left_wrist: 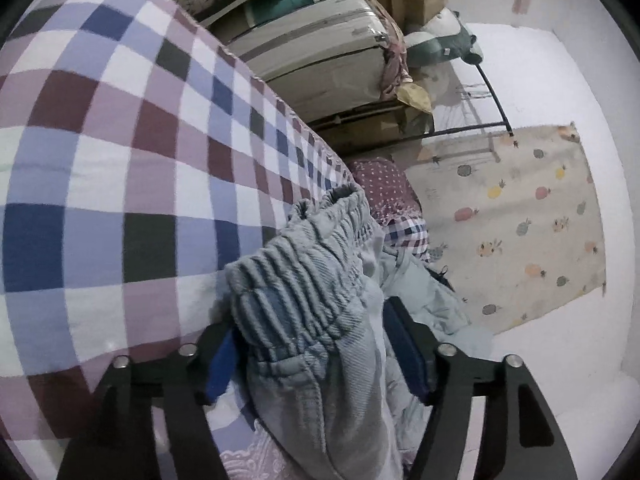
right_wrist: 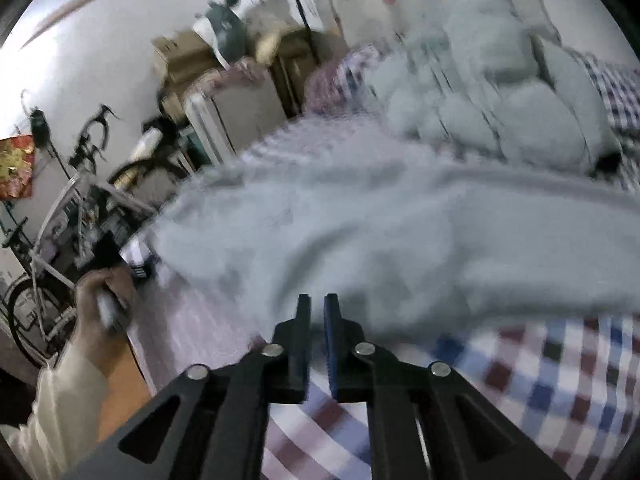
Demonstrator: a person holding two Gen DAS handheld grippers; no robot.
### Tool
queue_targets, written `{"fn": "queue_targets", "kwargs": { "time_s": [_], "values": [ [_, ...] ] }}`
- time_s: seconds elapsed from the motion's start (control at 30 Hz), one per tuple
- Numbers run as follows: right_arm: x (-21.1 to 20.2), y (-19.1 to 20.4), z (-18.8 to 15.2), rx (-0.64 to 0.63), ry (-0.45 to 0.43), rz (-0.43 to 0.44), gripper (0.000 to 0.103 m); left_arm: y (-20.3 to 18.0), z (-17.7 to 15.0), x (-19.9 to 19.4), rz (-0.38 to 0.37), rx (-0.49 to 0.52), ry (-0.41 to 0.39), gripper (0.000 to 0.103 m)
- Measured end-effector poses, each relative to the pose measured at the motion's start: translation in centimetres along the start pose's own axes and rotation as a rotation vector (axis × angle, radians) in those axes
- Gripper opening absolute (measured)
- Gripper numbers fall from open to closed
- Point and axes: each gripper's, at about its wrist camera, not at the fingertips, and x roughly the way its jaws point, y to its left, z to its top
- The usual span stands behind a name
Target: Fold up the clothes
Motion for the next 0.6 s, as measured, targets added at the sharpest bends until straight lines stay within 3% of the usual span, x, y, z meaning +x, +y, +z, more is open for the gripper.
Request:
{"fn": "queue_targets", "kwargs": {
  "time_s": [0.07, 0.1, 0.13, 0.23, 0.3, 0.43, 0.6],
  "values": [
    [1.3, 1.6, 0.7, -0.032, -0.013, -0.001, 0.032, -0.6, -0.1, 0.3, 0.029, 0.029, 0.0, 0.074],
    [2.3, 2.3, 0.7, -0.046, -0.003, 0.005, 0.032, -0.9, -0.2, 0.5, 0.045, 0.043, 0.0, 0.074],
    [3.4, 2.9, 0.7, -0.06, 0.007, 0.012, 0.032, -1.2, -0.2, 0.7, 0.06, 0.058, 0.0, 0.065],
    [8.6, 2.4, -1.2, -0.054, 0.184, -0.056, 0.031, -0.6, -0.2, 0.3, 0.04, 0.028, -0.01, 0.049],
    [10.3, 1.7, -2.8, -0.037, 0.246, -0.054, 0.031, -0.9, -0.2, 0.2, 0.033, 0.032, -0.017, 0.046],
    [9.1, 1.7, -2.6, -0.034, 0.262, -0.055, 0.032, -4.4, -0.8, -0.2, 0.054, 0.139, -0.049, 0.037],
    [6.1, 0.4, -1.4, 0.013, 0.234, -0.049, 0.034, -10.9, -3.6, -0.7, -0.006, 0.279, -0.07, 0.031]
  ]
}}
